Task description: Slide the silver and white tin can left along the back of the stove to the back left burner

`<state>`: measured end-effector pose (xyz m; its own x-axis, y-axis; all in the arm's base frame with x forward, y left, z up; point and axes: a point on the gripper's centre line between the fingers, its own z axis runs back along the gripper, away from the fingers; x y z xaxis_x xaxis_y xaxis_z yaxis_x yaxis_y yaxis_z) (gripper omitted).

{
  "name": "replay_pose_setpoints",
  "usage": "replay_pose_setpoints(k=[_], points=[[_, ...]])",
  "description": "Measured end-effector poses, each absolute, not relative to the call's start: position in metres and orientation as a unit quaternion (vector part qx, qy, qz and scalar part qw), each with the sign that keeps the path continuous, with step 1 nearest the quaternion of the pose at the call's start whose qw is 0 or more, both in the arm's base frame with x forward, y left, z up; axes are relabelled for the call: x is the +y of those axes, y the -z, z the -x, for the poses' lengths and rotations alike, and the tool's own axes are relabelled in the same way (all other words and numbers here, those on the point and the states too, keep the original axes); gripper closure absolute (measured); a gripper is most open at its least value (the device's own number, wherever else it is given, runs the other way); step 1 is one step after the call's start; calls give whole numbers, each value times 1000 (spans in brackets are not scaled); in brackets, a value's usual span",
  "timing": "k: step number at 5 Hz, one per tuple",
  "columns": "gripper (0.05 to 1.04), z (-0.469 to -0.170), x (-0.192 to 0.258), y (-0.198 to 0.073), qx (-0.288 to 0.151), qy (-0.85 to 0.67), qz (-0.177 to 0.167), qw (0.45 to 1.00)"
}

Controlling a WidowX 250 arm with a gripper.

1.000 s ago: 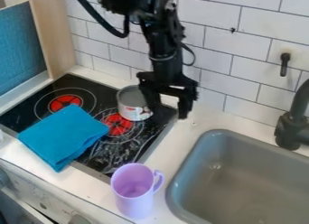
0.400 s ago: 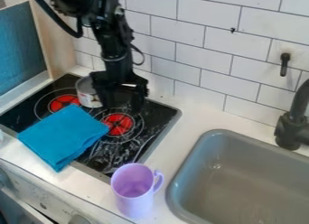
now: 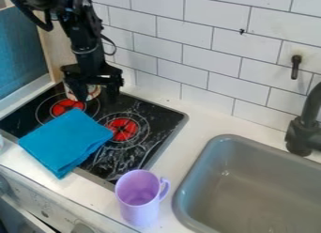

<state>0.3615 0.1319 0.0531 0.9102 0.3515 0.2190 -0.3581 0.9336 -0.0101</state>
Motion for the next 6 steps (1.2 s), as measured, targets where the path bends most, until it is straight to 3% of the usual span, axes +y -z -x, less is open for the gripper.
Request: replay_pose_setpoints(k=[3,6], points=[[75,-348,152,-66,-115,-220,-30,968],[75,-298,96,-101,-12,-135,-39,990]])
